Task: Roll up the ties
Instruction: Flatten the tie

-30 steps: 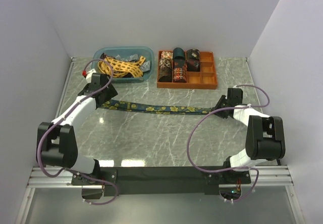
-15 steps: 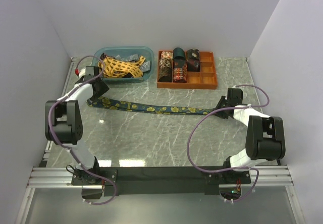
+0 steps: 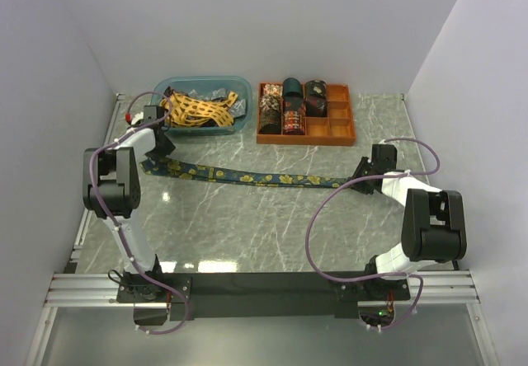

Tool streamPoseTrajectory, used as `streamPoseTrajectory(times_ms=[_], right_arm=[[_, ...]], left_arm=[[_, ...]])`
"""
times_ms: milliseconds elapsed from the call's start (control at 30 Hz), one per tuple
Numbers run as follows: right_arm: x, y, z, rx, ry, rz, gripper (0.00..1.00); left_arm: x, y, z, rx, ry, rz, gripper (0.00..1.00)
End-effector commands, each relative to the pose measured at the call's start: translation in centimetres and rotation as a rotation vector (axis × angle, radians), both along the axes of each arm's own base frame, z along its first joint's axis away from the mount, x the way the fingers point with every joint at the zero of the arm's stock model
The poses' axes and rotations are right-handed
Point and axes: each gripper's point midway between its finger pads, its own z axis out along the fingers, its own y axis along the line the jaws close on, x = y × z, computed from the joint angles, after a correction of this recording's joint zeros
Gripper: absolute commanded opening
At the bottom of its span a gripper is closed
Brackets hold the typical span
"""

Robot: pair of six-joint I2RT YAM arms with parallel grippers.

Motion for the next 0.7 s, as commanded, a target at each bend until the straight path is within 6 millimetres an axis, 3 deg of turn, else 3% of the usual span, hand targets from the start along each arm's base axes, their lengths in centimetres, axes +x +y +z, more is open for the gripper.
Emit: streamPoseTrajectory(times_ms=[0,133,200,233,300,667], right_arm=[[0.5,-0.8,1.0,-0.029,-0.024,-0.006,0.31],[0.5,-0.7,1.0,-0.026,-0.023,-0.006,0.31],[0.5,-0.8,1.0,-0.026,-0.023,-0.007,0.31],[0.5,-0.7,1.0,-0.026,-0.023,-0.006,0.31],[0.4,-0.6,0.9,-0.022,-0.019,-0.002,0.31],[0.6,-0.5,1.1,-0.016,-0.027,0.004,0.31]], left_arm=[[0.1,0.3,0.4,0.005,0.002,0.020,0.45],[-0.4,0.4,0.2,0.012,0.018,0.026,0.33],[-0.7,0.5,0.4,0.019,0.023,0.026,0.20],[-0.8,0.6,0.5,0.021,0.023,0.025,0.09],[-0.9,0.6,0.8,0.021,0.021,0.028,0.03],[-2.9,2.0,3.6,0.102,0.045,0.052,0.04]])
